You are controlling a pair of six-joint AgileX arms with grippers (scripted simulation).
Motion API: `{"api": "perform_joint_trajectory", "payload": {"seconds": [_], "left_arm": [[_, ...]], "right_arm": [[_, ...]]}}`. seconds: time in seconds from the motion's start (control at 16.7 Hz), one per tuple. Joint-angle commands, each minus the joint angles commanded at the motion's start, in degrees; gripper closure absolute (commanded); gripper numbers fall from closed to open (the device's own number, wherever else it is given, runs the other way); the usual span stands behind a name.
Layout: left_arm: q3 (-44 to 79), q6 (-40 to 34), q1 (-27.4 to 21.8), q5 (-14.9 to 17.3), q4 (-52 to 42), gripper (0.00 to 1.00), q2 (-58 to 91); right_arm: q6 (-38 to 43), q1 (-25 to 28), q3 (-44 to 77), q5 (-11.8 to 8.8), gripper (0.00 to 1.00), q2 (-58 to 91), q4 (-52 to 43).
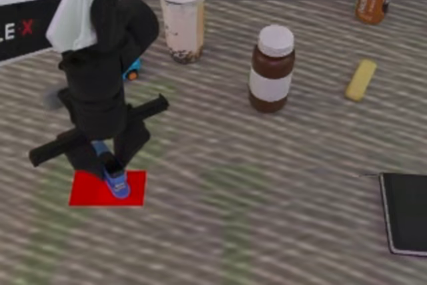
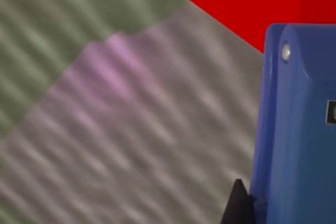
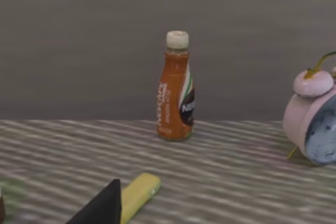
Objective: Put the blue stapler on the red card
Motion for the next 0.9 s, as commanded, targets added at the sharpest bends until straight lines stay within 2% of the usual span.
{"api": "perform_joint_trajectory", "payload": {"seconds": [0.24, 0.48, 0.66, 0.9], "left_arm": [[2.67, -25.43, 2.68, -0.02, -0.89, 1.00, 0.76], [4.14, -42.70, 5.09, 0.07, -0.24, 1.00, -0.49], [4.68, -49.18, 6.18, 0.15, 0.34, 1.00, -1.44], [4.77, -50.50, 6.42, 0.17, 0.49, 1.00, -1.69]], "right_arm": [[0.00, 0.00, 0.00, 0.00, 0.00, 0.00, 0.00], [0.00, 0.00, 0.00, 0.00, 0.00, 0.00, 0.00], [0.00, 0.00, 0.00, 0.00, 0.00, 0.00, 0.00], [0.00, 0.00, 0.00, 0.00, 0.00, 0.00, 0.00]]}}
